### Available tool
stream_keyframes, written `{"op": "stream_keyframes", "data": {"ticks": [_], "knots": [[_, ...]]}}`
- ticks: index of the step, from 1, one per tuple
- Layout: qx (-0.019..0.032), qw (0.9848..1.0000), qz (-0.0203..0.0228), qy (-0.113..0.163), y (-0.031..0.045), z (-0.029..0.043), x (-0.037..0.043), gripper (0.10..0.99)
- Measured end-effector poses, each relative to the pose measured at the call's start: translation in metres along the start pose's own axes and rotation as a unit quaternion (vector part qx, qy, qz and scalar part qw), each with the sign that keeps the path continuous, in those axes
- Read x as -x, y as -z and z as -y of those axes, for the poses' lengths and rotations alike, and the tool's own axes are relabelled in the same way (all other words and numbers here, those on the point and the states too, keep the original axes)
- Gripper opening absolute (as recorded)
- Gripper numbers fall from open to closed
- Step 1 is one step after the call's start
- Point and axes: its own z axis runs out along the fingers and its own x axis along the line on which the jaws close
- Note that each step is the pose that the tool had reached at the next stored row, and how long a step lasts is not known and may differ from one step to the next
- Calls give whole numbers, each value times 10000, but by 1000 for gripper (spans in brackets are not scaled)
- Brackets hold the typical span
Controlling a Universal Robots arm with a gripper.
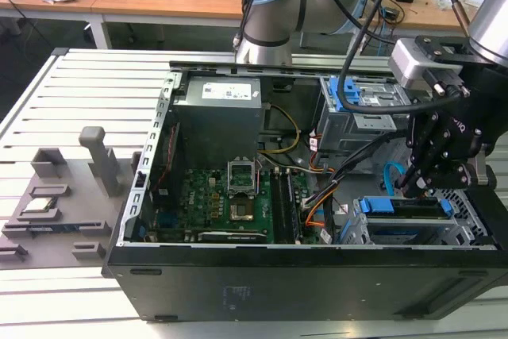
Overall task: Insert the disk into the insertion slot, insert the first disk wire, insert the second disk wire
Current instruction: 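Insert the second disk wire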
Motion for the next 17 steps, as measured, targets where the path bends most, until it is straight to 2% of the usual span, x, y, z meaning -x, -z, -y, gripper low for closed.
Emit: {"op": "stream_keyframes", "data": {"ticks": [10,17], "knots": [[-1,10000,-32,-1,-49,28,-19,161],[-2,10000,-32,5,-83,30,-18,161]]}}
